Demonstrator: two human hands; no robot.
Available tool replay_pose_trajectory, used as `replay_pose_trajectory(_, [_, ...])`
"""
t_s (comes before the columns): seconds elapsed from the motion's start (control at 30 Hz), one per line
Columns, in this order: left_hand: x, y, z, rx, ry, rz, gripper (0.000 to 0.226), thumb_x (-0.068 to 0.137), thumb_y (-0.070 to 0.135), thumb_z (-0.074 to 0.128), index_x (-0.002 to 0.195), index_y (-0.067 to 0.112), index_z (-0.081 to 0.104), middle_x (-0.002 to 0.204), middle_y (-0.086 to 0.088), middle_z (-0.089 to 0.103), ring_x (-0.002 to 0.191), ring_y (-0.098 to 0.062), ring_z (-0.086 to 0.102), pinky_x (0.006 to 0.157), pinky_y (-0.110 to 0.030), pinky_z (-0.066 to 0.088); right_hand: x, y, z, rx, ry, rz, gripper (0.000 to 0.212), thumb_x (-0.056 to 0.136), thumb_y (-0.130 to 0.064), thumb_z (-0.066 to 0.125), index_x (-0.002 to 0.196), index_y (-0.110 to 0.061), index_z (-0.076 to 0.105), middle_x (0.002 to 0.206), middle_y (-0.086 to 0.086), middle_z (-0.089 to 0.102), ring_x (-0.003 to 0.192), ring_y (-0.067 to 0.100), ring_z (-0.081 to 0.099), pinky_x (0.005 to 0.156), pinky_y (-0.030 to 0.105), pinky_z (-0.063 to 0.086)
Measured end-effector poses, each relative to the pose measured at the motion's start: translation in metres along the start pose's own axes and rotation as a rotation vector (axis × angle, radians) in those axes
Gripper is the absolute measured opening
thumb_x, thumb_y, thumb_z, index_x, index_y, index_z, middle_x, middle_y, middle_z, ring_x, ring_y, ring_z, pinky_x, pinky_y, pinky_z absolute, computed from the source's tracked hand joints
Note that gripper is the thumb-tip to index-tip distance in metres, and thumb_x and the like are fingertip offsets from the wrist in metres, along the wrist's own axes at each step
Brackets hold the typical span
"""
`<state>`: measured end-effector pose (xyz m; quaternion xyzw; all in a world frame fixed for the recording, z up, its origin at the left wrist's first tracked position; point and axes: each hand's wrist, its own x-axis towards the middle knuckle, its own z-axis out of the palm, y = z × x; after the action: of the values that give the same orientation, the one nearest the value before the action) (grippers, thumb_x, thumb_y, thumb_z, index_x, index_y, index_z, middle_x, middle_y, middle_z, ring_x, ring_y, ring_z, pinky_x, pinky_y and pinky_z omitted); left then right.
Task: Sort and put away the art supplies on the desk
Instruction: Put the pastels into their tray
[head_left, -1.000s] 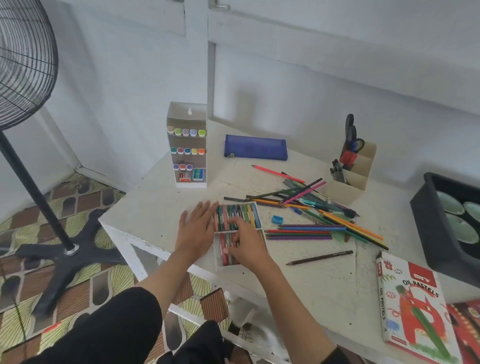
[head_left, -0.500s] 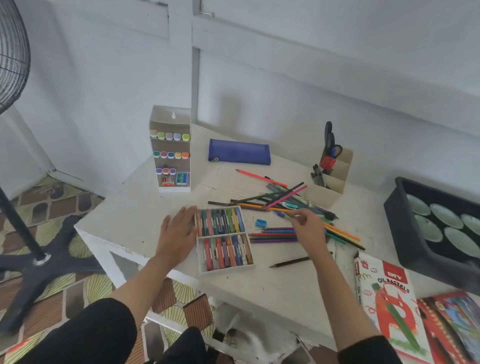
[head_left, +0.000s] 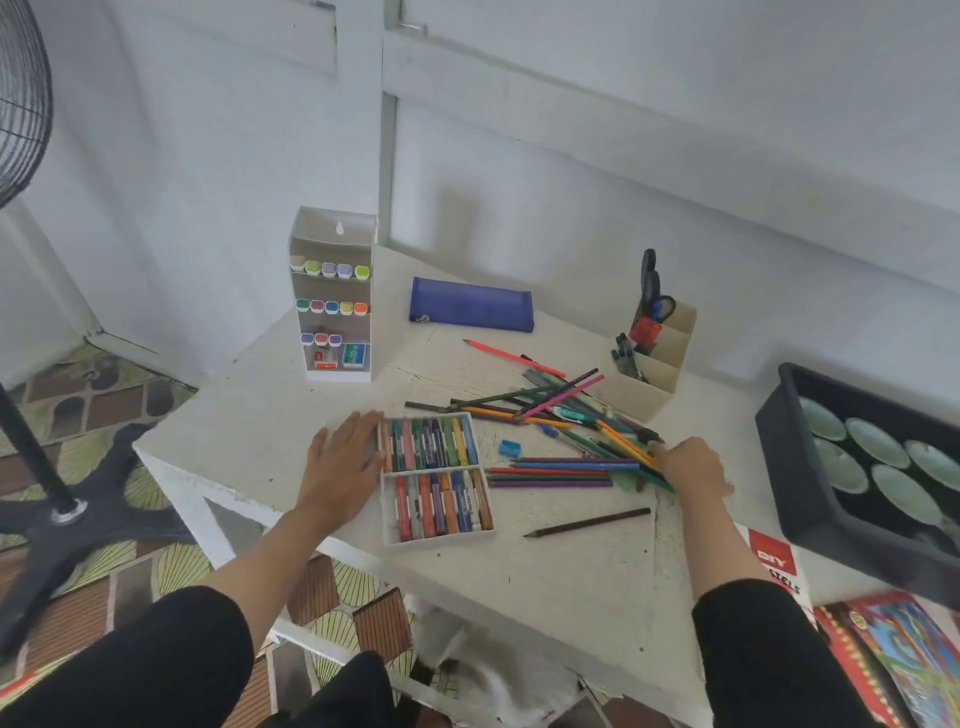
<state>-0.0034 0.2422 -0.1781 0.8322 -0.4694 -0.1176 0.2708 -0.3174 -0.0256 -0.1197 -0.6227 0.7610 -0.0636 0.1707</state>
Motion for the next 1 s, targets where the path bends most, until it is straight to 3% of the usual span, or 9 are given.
replay_pose_trajectory(0.1, [0.001, 0.0, 0.001, 0.006, 0.0, -0.003, 0.049, 0.102, 0.028, 0.034, 0.149, 0.02, 0.023, 0.156, 0.003, 0.025, 0.146, -0.013, 0.009, 0.118, -0.039, -0.001, 0.004, 0.001, 0.002, 0.003, -0.03, 0.043, 0.046, 0.083, -0.057, 0.057, 0.098, -0.013, 0.057, 0.108, 0.012, 0.062, 0.107, 0.032, 0.054, 0.1, 0.05, 0.032])
replay_pose_trajectory(0.3, [0.001, 0.004, 0.0, 0.039, 0.009, -0.006, 0.049, 0.102, 0.028, 0.033, 0.149, 0.019, 0.022, 0.156, 0.002, 0.024, 0.146, -0.014, 0.01, 0.117, -0.039, -0.001, 0.001, -0.004, -0.005, 0.158, -0.049, 0.118, 0.036, 0.079, -0.046, 0.068, 0.087, -0.012, 0.061, 0.097, 0.011, 0.064, 0.096, 0.03, 0.056, 0.098, 0.049, 0.031])
replay_pose_trajectory(0.4, [0.0, 0.004, 0.001, 0.061, 0.002, -0.009, 0.05, 0.102, 0.028, 0.032, 0.15, 0.019, 0.02, 0.157, 0.003, 0.022, 0.147, -0.013, 0.008, 0.118, -0.038, -0.001, -0.001, -0.004, -0.011, 0.266, 0.016, 0.119, 0.032, 0.08, -0.042, 0.069, 0.086, -0.011, 0.068, 0.1, 0.012, 0.066, 0.1, 0.032, 0.056, 0.099, 0.05, 0.032])
replay_pose_trajectory(0.5, [0.001, 0.005, 0.001, 0.065, 0.012, -0.008, 0.05, 0.102, 0.028, 0.032, 0.15, 0.02, 0.02, 0.157, 0.003, 0.022, 0.147, -0.013, 0.008, 0.118, -0.038, -0.001, -0.007, -0.003, -0.015, 0.397, 0.128, 0.075, 0.027, 0.084, -0.037, 0.065, 0.096, -0.015, 0.073, 0.106, 0.008, 0.068, 0.103, 0.03, 0.055, 0.098, 0.049, 0.033])
replay_pose_trajectory(0.6, [0.001, 0.005, 0.002, 0.076, 0.01, -0.017, 0.05, 0.102, 0.029, 0.031, 0.15, 0.021, 0.019, 0.157, 0.004, 0.022, 0.146, -0.012, 0.008, 0.117, -0.038, -0.001, -0.014, -0.003, -0.016, 0.61, 0.229, 0.032, 0.024, 0.088, -0.03, 0.063, 0.102, -0.013, 0.071, 0.109, 0.006, 0.068, 0.099, 0.022, 0.057, 0.093, 0.043, 0.039])
replay_pose_trajectory(0.77, [0.001, 0.005, 0.003, 0.065, 0.016, -0.024, 0.05, 0.102, 0.029, 0.032, 0.15, 0.021, 0.021, 0.157, 0.004, 0.023, 0.146, -0.012, 0.009, 0.117, -0.037, -0.001, -0.029, -0.006, -0.021, 1.026, 0.269, 0.003, 0.017, 0.089, -0.019, 0.063, 0.104, -0.011, 0.066, 0.1, 0.006, 0.069, 0.078, 0.016, 0.068, 0.069, 0.021, 0.052])
replay_pose_trajectory(0.87, [0.001, 0.007, 0.002, 0.063, 0.022, -0.029, 0.05, 0.102, 0.027, 0.033, 0.15, 0.021, 0.022, 0.156, 0.003, 0.024, 0.146, -0.013, 0.01, 0.117, -0.037, -0.001, -0.047, -0.009, -0.024, 1.369, 0.184, 0.109, 0.014, 0.09, -0.014, 0.061, 0.104, -0.01, 0.062, 0.091, 0.002, 0.067, 0.071, 0.016, 0.071, 0.064, 0.02, 0.056])
replay_pose_trajectory(1.0, [0.001, 0.006, 0.002, 0.065, 0.014, -0.033, 0.049, 0.102, 0.028, 0.032, 0.15, 0.021, 0.023, 0.156, 0.002, 0.025, 0.146, -0.013, 0.011, 0.117, -0.038, 0.0, -0.078, -0.013, -0.018, 1.747, -0.055, 0.238, 0.004, 0.094, -0.011, 0.054, 0.098, -0.01, 0.056, 0.094, 0.01, 0.067, 0.076, 0.017, 0.071, 0.066, 0.021, 0.057])
